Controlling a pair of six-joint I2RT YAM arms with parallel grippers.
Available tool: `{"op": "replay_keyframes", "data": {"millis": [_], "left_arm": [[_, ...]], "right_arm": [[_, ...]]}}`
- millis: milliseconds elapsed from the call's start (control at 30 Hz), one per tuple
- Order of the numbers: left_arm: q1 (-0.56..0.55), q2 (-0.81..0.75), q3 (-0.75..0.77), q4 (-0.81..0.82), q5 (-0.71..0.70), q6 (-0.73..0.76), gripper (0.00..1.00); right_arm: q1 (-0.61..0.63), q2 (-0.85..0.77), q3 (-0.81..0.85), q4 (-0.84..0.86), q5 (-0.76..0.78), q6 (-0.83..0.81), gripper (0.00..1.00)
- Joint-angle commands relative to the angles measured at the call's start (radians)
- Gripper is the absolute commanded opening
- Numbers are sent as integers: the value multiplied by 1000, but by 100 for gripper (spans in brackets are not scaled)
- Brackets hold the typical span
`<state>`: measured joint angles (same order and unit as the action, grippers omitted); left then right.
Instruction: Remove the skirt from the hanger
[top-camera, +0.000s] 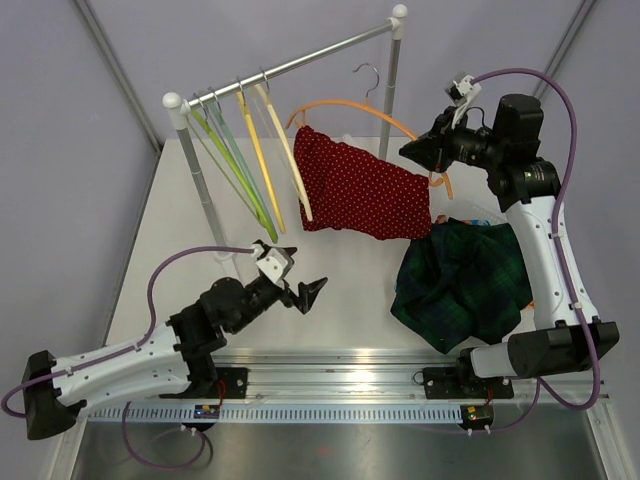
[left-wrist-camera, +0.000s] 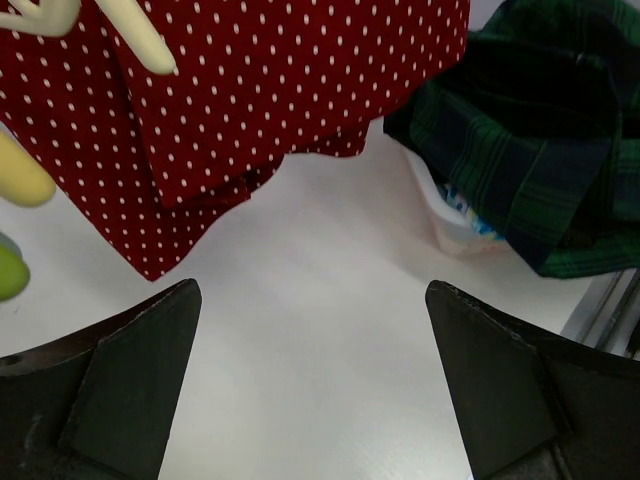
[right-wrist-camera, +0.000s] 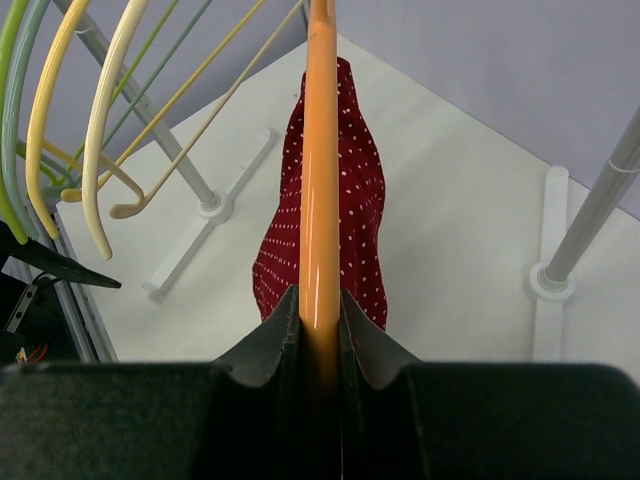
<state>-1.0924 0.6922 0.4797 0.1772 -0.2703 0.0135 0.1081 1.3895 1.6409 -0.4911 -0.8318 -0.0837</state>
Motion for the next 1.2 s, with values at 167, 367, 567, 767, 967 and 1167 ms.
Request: {"op": "replay_keyframes", "data": {"millis": [167,367,567,767,967,1167], "left_arm": [[-3,167,-38,419,-44,-72,99],[-6,335,-85,628,-58,-83,99],[-9,461,-150,859,-89,-38,99],[-12,553,-129,964,-113,-40,99],[-9,650,-79,1024,-127,-20,92],[-12,725,-67,1126,-76,-20,45]], "right_arm": [[-4,-101,-133,161,-78,59,0],[-4,-181,-277,161,-135,113,0],[-4,-196,-299,135,-225,180,0],[-2,-219,-311,109,-300,236,0],[2,-245,-329,89,-354,271,0],[2,-262,-337,66,-388,285,0]]}}
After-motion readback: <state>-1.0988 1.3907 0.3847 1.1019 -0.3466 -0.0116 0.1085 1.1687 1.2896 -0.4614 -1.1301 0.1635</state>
